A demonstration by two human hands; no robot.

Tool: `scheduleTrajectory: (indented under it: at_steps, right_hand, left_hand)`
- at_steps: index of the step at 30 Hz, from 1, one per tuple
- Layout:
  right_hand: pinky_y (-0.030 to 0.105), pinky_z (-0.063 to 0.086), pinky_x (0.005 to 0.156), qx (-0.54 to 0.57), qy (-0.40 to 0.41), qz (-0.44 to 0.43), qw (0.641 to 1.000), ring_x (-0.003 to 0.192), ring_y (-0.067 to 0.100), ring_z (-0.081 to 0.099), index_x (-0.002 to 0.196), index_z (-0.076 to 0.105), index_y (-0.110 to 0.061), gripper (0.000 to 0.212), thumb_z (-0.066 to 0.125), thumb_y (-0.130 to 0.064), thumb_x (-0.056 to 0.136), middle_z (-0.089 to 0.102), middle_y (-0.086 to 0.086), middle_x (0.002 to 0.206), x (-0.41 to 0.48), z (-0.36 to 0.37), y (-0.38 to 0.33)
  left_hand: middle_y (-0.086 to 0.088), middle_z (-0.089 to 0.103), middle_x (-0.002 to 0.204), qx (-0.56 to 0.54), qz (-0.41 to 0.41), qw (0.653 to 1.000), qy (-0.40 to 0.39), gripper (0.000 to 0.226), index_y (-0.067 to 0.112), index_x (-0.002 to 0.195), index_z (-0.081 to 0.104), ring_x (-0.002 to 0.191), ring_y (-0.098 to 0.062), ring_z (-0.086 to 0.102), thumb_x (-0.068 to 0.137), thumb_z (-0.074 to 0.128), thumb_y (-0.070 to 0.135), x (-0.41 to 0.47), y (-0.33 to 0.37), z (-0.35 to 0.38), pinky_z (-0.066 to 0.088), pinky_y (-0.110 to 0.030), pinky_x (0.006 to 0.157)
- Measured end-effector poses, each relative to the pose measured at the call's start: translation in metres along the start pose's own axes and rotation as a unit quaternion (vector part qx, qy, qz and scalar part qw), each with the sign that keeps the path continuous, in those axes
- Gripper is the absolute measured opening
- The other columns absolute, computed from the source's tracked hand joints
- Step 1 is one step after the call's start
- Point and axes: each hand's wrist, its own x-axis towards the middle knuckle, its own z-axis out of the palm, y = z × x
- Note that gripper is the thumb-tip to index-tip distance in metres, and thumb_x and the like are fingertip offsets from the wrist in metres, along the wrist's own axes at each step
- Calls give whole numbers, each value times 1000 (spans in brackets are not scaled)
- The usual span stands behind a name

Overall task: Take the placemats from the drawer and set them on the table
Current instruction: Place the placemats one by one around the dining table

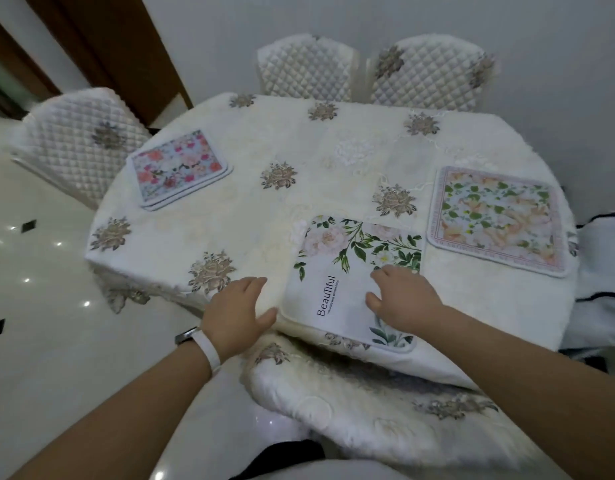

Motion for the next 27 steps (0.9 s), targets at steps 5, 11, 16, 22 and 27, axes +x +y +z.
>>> scheduleTrajectory:
  at_steps: [5, 11, 16, 22, 27]
  right_hand:
    - [39, 47, 90, 9, 19, -101, 995, 116, 24, 51, 133, 50, -18, 49, 36, -48, 98, 55, 3, 129, 17, -18, -62]
    - [39, 44, 94, 11, 29, -197, 980, 119, 25, 49, 135, 49, -18, 49, 38, -47, 97, 54, 3, 132, 23, -26, -137]
    - [41, 47, 89, -5, 34, -228, 973, 111, 27, 53, 127, 54, -17, 46, 38, -46, 96, 58, 3, 126, 36, -28, -192]
    - [36, 45, 84, -17, 39, -262, 964, 109, 25, 54, 125, 56, -20, 42, 41, -46, 96, 58, 1, 123, 52, -27, -281]
    - [39, 49, 88, -27, 24, -287, 957, 108, 27, 57, 128, 57, -20, 47, 42, -49, 94, 60, 4, 122, 52, -19, -384]
  left_hand:
    - [-7, 59, 134, -5, -56, 997, 54, 70, 11, 134, 56, 121, -26, 55, 82, 43, 57, -49, -19, -23, 47, -41, 97]
    - [-4, 68, 115, 0, -109, 990, 89, 59, 13, 117, 67, 103, -26, 64, 80, 43, 52, -102, -62, -30, 52, -41, 83]
    - [-4, 62, 129, -25, -190, 977, 97, 69, 16, 126, 63, 118, -26, 57, 80, 35, 59, -140, -112, -29, 47, -43, 95]
    - [-2, 58, 135, -53, -260, 958, 105, 75, 19, 131, 59, 125, -22, 51, 78, 30, 63, -192, -189, -26, 44, -42, 101]
    - [-1, 56, 138, -74, -303, 942, 121, 76, 19, 133, 58, 127, -21, 49, 78, 29, 63, -250, -270, -31, 42, -40, 103]
